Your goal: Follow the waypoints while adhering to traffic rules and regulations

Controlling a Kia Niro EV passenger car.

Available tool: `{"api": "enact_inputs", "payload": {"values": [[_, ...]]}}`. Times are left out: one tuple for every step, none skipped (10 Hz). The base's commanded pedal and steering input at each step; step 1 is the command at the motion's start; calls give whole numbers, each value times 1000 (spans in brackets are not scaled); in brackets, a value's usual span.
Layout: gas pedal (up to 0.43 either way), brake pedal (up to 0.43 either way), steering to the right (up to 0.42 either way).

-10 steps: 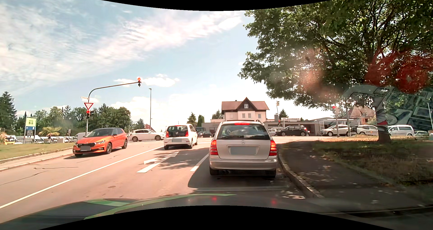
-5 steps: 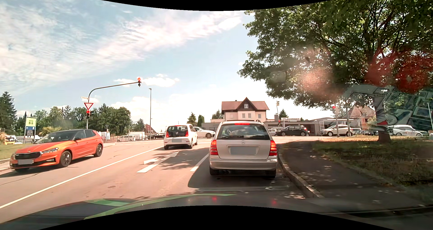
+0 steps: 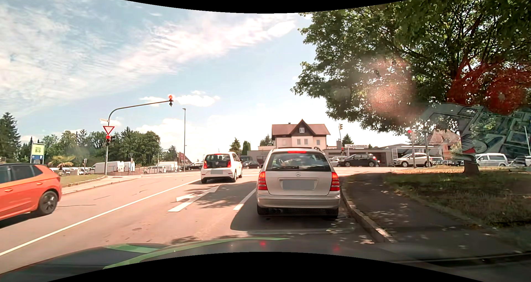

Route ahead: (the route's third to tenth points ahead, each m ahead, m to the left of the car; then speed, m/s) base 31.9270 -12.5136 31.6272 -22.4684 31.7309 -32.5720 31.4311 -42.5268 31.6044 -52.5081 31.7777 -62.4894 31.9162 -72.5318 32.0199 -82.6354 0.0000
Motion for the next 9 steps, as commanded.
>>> {"api": "enact_inputs", "payload": {"values": [[0, 280, 81], [0, 280, 81], [0, 280, 81], [0, 280, 80], [0, 280, 80], [0, 287, 81], [0, 287, 81], [0, 287, 81], [0, 287, 81]]}}
